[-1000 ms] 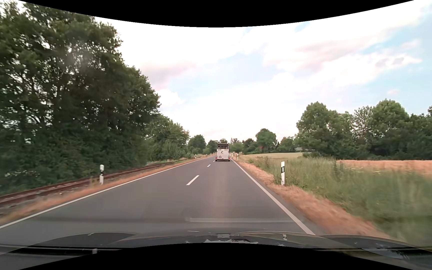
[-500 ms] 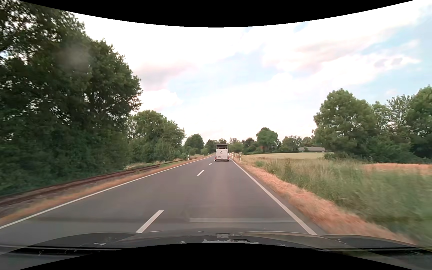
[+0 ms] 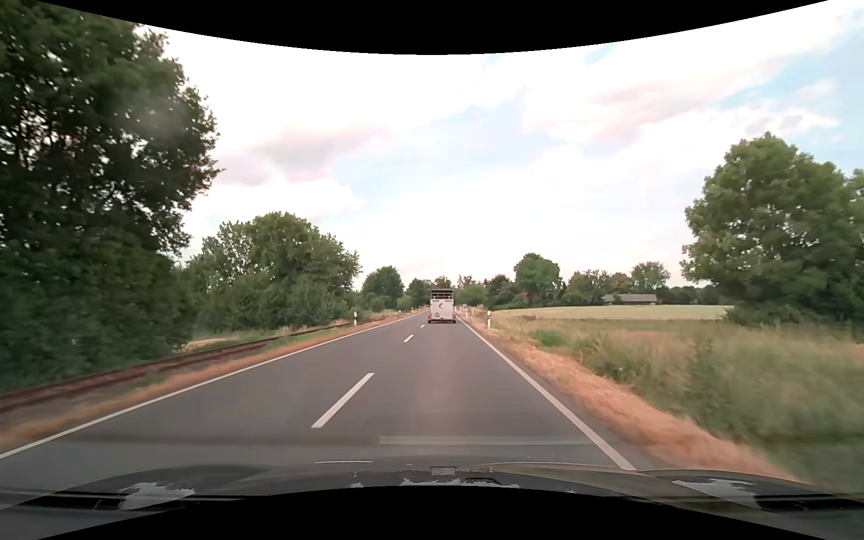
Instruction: Follow the waypoints while adhering to traffic rules and regulations
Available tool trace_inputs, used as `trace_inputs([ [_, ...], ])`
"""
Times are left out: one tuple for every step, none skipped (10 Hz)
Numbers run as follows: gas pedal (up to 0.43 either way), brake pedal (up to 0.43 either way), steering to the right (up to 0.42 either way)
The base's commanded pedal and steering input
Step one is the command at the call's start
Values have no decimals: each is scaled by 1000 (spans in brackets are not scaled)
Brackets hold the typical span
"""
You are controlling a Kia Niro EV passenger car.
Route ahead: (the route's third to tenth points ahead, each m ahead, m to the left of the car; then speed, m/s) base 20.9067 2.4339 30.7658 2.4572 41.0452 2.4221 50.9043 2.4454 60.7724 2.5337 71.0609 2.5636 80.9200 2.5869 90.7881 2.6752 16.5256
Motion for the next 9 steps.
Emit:
trace_inputs([
  [197, 0, 0],
  [197, 0, 0],
  [197, 0, 0],
  [197, 0, 0],
  [197, 0, 0],
  [197, 0, 0],
  [197, 0, 0],
  [197, 0, 0],
  [197, 0, 0],
])
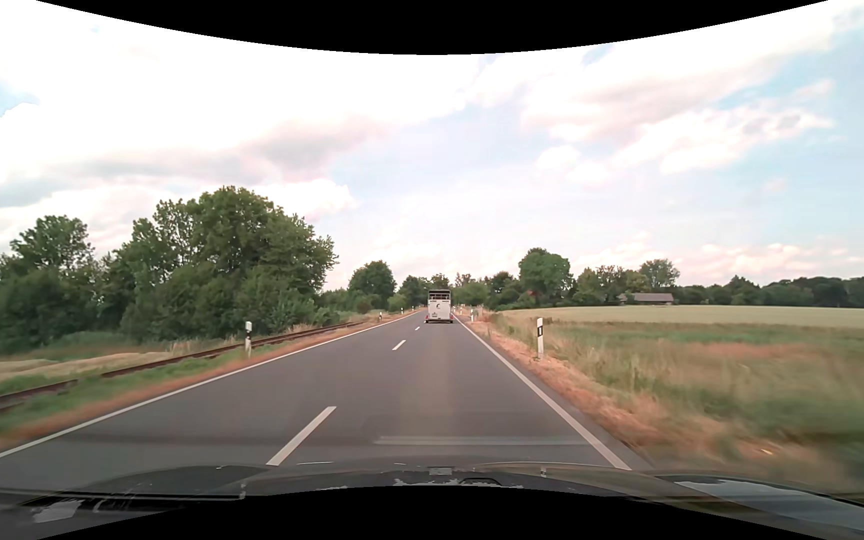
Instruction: Follow the waypoints while adhering to traffic rules and regulations
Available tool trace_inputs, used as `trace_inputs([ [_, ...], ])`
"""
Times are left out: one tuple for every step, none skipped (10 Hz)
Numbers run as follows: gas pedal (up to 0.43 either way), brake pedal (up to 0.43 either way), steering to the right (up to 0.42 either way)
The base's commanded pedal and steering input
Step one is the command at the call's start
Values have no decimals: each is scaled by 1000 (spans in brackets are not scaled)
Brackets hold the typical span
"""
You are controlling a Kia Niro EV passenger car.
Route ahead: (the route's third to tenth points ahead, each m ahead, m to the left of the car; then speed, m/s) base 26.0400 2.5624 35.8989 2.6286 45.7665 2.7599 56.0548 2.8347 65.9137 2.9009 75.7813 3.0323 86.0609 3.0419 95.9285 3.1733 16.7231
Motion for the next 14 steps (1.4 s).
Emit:
trace_inputs([
  [197, 0, -1],
  [197, 0, 0],
  [197, 0, 0],
  [197, 0, -1],
  [197, 0, -1],
  [197, 0, -2],
  [197, 0, -6],
  [197, 0, -7],
  [197, 0, -6],
  [197, 0, -6],
  [197, 0, -5],
  [197, 0, -5],
  [197, 0, -4],
  [197, 0, -4],
])
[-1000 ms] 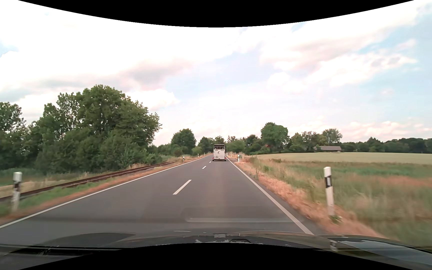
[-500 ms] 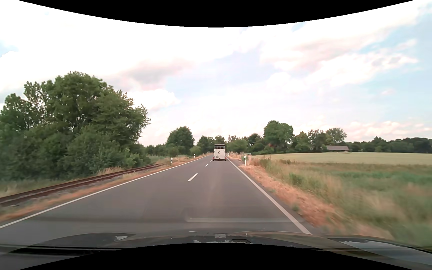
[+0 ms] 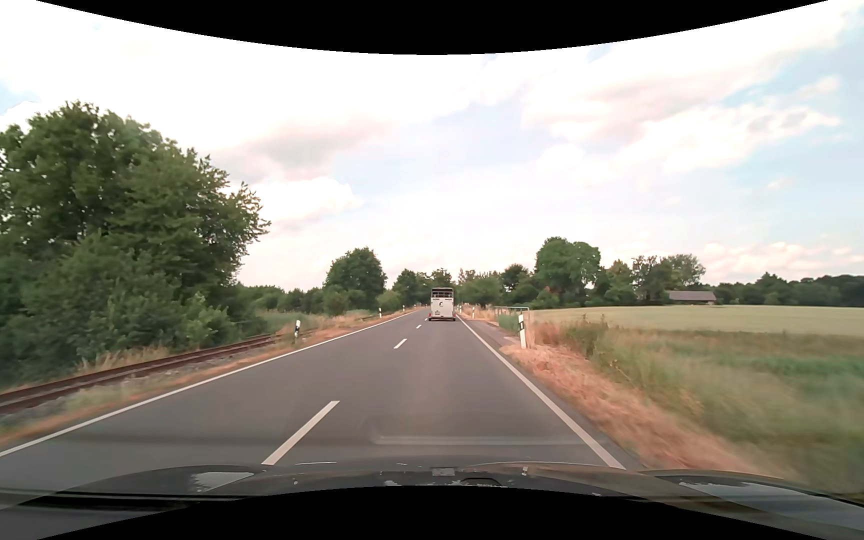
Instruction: Follow the waypoints while adhering to traffic rules and regulations
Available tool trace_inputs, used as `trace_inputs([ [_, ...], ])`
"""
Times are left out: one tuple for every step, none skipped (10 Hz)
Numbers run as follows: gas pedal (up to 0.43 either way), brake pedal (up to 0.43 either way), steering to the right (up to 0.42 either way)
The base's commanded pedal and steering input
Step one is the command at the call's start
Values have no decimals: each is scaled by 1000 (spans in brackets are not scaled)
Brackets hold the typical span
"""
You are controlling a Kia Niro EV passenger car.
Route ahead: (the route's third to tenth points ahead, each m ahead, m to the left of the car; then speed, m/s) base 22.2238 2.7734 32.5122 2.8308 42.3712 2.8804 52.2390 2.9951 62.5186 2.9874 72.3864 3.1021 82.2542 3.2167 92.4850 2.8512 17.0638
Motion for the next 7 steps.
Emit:
trace_inputs([
  [197, 0, -4],
  [197, 0, -3],
  [197, 0, -2],
  [197, 0, -2],
  [189, 0, -1],
  [189, 0, -2],
  [177, 0, -1],
])
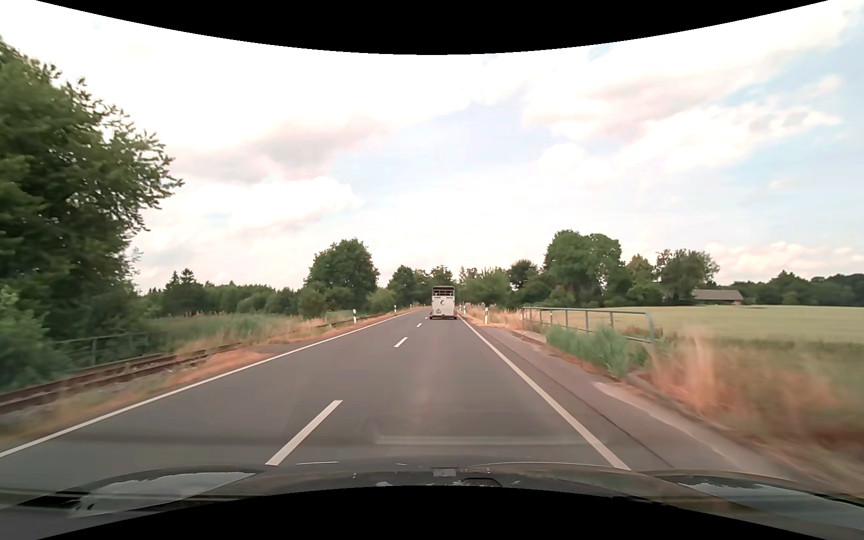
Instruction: Follow the waypoints while adhering to traffic rules and regulations
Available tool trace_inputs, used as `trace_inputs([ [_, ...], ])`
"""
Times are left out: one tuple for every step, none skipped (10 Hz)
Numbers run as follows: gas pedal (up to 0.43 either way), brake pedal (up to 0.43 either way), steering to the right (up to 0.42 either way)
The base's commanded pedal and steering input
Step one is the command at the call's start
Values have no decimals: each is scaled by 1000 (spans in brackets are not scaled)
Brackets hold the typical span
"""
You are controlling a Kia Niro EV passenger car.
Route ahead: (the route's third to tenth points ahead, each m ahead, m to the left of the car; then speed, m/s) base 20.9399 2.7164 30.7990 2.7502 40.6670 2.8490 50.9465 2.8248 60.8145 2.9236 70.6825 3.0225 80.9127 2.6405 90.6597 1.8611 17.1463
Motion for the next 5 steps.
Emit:
trace_inputs([
  [169, 0, -2],
  [169, 0, -2],
  [169, 0, -1],
  [169, 0, -2],
  [169, 0, -1],
])
